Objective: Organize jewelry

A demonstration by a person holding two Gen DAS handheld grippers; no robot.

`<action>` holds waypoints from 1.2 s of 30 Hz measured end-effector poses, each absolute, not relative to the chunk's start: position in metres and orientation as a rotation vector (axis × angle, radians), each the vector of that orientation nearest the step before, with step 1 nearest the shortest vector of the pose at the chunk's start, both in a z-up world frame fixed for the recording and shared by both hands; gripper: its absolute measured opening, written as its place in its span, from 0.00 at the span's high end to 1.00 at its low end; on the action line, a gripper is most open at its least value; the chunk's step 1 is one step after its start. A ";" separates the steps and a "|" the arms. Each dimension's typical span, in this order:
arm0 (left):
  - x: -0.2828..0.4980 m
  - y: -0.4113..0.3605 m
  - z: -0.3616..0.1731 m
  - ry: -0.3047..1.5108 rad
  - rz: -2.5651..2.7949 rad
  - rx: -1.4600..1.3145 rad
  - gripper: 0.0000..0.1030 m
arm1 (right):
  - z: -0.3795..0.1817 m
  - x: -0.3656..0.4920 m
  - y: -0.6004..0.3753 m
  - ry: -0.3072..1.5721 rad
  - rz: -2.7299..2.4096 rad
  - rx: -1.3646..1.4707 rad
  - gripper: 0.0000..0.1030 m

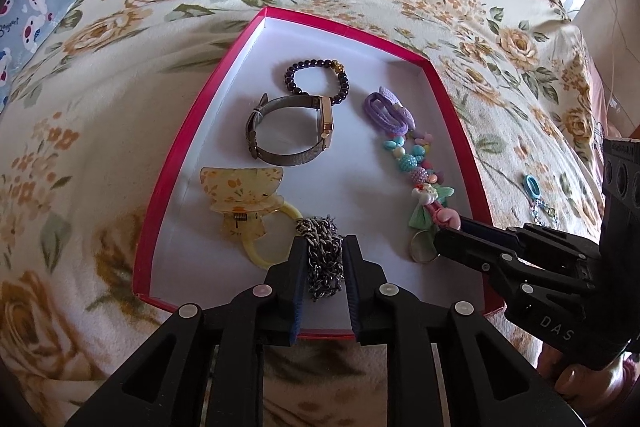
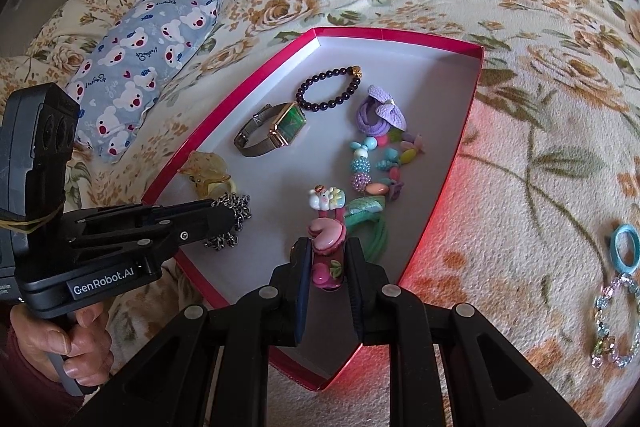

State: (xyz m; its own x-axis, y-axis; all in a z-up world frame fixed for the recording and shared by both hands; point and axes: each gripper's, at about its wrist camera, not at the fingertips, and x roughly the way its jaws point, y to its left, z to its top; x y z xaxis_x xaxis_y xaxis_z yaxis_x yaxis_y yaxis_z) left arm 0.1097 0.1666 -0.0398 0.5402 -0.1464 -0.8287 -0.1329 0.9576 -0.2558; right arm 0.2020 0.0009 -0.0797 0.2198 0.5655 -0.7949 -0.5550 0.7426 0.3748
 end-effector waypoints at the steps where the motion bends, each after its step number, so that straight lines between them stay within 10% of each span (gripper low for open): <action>1: 0.109 0.166 -0.039 1.004 -0.009 -0.305 0.82 | -0.080 0.202 0.000 1.105 0.775 0.014 0.82; 21: 0.095 0.163 -0.026 0.977 -0.009 -0.285 0.64 | -0.073 0.202 -0.011 1.090 0.767 0.073 0.77; 36: 0.071 0.158 -0.009 0.947 0.004 -0.260 0.46 | -0.053 0.192 -0.025 1.015 0.746 0.077 0.51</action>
State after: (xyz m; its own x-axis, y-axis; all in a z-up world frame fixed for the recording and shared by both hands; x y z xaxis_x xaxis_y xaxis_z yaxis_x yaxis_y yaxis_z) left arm 0.0712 0.1584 -0.0088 0.5866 -0.1103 -0.8024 -0.1170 0.9688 -0.2187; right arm 0.1920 -0.0254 -0.0534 0.3066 0.5968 -0.7415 -0.5288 0.7545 0.3886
